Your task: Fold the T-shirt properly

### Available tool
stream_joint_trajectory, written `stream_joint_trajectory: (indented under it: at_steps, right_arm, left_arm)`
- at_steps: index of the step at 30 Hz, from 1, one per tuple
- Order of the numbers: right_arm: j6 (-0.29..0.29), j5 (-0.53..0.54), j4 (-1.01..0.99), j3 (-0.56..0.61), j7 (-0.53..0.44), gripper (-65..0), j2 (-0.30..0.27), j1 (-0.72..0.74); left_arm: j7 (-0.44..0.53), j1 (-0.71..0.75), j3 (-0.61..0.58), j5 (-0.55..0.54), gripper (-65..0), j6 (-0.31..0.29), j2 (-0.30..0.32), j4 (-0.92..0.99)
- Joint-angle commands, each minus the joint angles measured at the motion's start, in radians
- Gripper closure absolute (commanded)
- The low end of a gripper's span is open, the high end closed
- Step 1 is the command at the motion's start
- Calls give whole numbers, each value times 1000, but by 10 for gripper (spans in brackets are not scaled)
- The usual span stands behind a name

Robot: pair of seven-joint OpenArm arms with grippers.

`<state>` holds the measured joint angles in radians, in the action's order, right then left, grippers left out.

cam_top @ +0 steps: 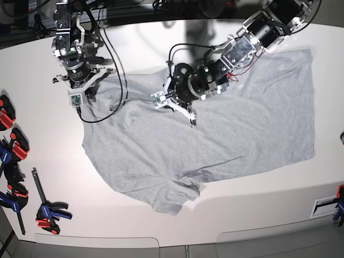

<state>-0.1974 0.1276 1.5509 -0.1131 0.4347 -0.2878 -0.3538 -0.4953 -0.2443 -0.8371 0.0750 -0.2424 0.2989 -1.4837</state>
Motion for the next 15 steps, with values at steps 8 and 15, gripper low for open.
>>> stream_joint_trajectory:
  at_steps: [8,15]
  right_arm:
    - [3,-20,-8,2,88,0,-3,-10]
    - [3,-20,-8,2,90,0,-3,-10]
  left_arm:
    - [14,-60,44,4,0,146,-2,-21]
    - [11,-60,147,2,0,146,-2,-21]
